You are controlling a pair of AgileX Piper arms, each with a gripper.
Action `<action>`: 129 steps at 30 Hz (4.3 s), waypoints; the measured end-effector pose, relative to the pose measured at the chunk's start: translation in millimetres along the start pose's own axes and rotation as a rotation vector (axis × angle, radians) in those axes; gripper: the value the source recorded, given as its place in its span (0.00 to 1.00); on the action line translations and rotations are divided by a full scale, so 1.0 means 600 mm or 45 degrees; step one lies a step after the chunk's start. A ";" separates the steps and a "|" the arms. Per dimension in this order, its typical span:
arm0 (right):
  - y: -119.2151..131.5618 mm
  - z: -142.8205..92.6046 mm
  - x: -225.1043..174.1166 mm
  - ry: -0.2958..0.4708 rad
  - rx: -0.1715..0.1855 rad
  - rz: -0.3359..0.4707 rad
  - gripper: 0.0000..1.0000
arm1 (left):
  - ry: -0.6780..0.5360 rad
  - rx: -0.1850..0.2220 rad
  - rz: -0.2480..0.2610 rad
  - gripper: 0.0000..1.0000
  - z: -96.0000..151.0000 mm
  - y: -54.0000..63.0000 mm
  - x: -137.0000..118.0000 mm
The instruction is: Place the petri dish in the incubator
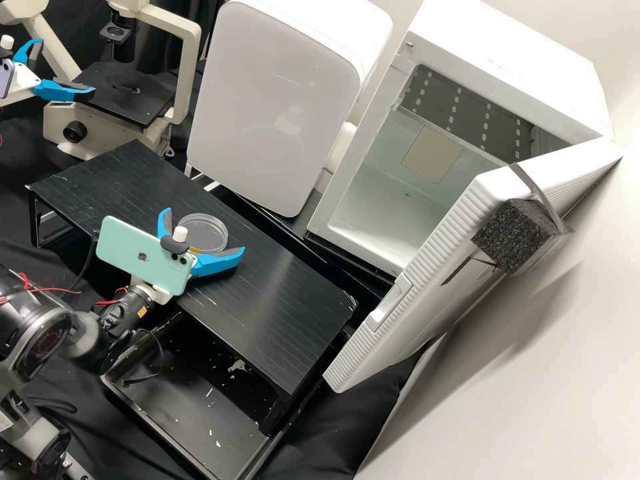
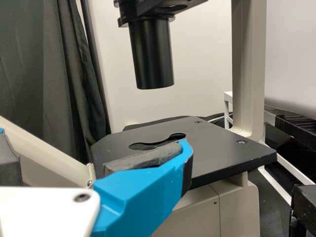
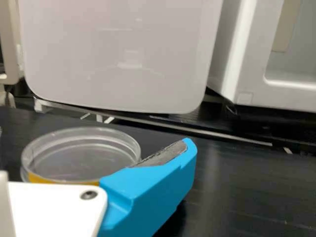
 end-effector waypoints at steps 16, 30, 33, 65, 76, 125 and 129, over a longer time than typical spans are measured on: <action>-0.011 0.008 0.005 -0.023 0.003 -0.035 1.00 | 0.000 0.000 0.000 1.00 0.000 0.000 0.000; -0.015 0.006 0.007 -0.011 0.004 -0.043 0.00 | 0.000 0.000 0.000 1.00 0.000 0.000 0.000; -0.016 0.005 0.007 -0.006 0.004 -0.047 0.00 | 0.000 0.000 0.000 1.00 0.000 0.000 0.000; -0.015 0.006 0.007 0.013 0.020 -0.060 0.00 | 0.000 0.000 0.000 1.00 0.000 0.000 0.000; 0.031 0.032 -0.006 -0.031 0.075 0.018 0.00 | 0.000 0.000 0.000 1.00 0.000 0.000 0.000; 0.326 0.203 0.263 -0.157 0.008 0.591 0.00 | 0.000 0.000 0.000 1.00 0.000 0.000 0.000; 0.314 0.213 0.285 -0.194 0.025 0.536 0.00 | 0.000 0.000 0.000 1.00 0.000 0.000 0.000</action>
